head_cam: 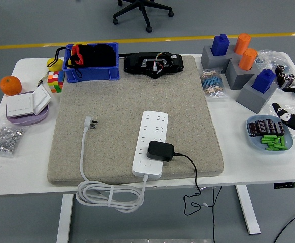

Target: Press the white button,pick up the black plug,place it near the board,insert it into the board

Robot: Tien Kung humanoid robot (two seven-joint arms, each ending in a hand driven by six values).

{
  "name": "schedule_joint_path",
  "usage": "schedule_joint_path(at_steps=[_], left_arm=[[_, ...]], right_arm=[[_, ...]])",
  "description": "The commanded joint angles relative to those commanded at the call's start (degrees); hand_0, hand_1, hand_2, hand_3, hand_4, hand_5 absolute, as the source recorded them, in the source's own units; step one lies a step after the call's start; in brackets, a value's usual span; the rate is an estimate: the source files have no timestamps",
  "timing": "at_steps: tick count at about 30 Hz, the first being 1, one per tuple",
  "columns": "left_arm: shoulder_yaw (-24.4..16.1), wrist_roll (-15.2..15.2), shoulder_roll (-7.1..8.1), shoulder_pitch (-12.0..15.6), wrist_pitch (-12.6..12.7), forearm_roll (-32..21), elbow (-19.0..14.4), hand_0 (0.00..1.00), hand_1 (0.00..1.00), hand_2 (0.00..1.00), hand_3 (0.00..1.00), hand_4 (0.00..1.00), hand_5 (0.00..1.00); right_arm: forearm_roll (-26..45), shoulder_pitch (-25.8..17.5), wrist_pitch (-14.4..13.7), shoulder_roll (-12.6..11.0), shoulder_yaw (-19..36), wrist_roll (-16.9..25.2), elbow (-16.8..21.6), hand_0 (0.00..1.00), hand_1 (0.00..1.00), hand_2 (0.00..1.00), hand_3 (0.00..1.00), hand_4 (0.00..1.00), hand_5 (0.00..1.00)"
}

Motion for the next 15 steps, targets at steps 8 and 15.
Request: schedule_joint_path(at_steps=[8,15], left_arm=[[1.4,-0.6,-0.75,-0.4,0.0,-1.8,0.0,0.708,0.697,0.670,0.713,0.718,0.304],[1.4,-0.7,-0.85,0.0,0.1,-2.0,0.0,0.706,0.697,0.670,0.713,0.718,0.304]], right_arm=[[0.0,-0.3,-0.1,-0.1,0.9,-0.1,0.6,0.870,0.760,0.681,0.638,0.805,0.401],[-0.2,-0.6,0.0,0.6,1.5,-0.1,0.5,0.869,0.759,0.682,0.638,0.799,0.397]])
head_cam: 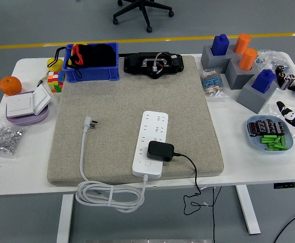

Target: Press the white button,pick up the black plug,place it near the board,insert it into the board

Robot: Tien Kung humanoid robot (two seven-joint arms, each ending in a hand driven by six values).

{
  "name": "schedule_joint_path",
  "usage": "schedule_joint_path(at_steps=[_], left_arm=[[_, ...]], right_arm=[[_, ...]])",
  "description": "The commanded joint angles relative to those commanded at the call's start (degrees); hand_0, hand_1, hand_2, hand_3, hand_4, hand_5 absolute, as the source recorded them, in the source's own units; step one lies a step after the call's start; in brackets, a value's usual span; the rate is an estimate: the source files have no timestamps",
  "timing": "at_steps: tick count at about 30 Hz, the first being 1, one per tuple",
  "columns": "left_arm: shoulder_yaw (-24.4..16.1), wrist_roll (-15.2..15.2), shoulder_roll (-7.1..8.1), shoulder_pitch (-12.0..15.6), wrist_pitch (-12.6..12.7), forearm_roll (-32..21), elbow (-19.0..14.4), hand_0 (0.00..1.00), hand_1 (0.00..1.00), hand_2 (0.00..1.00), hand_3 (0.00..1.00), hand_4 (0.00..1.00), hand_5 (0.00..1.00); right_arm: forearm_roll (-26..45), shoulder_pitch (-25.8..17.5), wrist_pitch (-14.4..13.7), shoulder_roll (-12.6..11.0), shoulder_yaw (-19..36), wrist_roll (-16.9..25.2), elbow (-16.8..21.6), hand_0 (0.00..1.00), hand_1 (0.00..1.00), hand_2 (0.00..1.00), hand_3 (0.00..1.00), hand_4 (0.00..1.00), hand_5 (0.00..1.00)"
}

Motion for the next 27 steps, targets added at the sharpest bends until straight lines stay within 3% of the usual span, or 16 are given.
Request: schedule_joint_path(at_steps=[27], left_arm=[[-2.2,0.4,-0.30,0.9,0.0,1.9,0.0,0.706,0.696,0.670,0.713,0.718,0.305]], right_arm=[[-0.4,-0.3,0.2,1.1,1.0,-0.5,-0.1,0.859,0.752,0.676,0.616,0.772,0.384]])
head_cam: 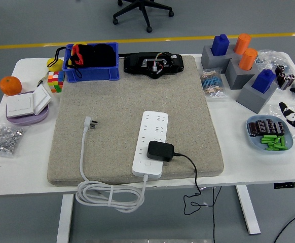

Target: Press the white button,pick up the black plug,place it near the board,insert it into the board

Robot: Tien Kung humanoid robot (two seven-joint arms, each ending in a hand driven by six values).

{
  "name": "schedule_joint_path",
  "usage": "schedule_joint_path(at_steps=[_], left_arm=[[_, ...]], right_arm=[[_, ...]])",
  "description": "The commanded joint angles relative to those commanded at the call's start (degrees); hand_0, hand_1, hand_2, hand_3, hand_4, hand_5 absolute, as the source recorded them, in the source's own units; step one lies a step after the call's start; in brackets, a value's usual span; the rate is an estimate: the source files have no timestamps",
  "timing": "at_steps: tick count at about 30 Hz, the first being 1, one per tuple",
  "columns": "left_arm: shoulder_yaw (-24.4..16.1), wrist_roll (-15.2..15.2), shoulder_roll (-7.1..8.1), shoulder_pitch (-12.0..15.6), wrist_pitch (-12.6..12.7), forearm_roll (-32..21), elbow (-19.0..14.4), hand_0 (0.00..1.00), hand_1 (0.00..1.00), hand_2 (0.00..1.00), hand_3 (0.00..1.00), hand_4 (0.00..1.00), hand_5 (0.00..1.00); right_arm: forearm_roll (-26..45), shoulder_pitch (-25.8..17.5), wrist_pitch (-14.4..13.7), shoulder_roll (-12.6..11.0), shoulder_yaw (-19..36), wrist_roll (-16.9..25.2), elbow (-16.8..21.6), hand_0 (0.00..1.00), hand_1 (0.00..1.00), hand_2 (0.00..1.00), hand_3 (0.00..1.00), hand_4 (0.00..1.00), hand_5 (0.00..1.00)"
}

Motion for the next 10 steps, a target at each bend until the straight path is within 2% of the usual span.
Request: schedule_joint_path(at_steps=[10], left_arm=[[2.0,-0.7,-0.02,-0.8,0.0,-2.1,0.0,0.706,0.696,0.670,0.713,0.718,0.305]], right_arm=[[0.1,-0.1,0.1,0.1,0.1,-0.1,-0.2,0.858,0.751,0.675,0.615,0.771,0.385]])
